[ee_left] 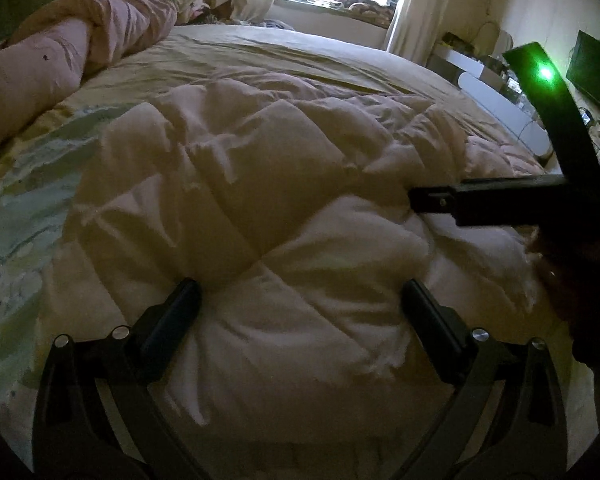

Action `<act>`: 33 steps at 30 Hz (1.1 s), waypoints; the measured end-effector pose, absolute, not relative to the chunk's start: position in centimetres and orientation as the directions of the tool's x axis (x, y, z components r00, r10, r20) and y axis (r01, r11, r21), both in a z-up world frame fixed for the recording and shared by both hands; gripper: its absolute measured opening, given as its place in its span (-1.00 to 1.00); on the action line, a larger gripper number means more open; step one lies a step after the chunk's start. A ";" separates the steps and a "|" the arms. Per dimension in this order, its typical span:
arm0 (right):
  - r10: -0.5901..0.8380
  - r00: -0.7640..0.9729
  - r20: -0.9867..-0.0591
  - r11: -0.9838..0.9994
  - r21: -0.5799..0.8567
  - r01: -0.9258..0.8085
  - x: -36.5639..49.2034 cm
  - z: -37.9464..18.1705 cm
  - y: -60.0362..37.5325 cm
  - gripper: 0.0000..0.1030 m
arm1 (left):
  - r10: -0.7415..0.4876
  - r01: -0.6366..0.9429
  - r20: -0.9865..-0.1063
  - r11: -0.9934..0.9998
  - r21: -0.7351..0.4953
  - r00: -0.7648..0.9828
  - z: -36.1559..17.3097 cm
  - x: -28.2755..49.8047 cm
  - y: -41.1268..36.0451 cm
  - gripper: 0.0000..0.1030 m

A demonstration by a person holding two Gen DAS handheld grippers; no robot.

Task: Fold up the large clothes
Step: 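Press and smooth the folded blanket flat with both grippers, then pull both grippers back from the folded pink blanket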

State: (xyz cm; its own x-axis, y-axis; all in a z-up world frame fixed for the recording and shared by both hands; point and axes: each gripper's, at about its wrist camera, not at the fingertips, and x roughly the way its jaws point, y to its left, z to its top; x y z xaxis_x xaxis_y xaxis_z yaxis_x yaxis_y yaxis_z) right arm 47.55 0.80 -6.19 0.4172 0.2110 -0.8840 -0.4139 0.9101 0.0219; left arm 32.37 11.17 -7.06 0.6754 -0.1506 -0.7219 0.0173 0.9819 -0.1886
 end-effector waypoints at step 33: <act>0.326 0.623 -0.711 0.942 0.187 -0.280 42.3 2.4 -10.3 0.85 | -0.182 0.031 -0.664 0.972 -0.233 0.725 -1.7 30.7 12.5 0.84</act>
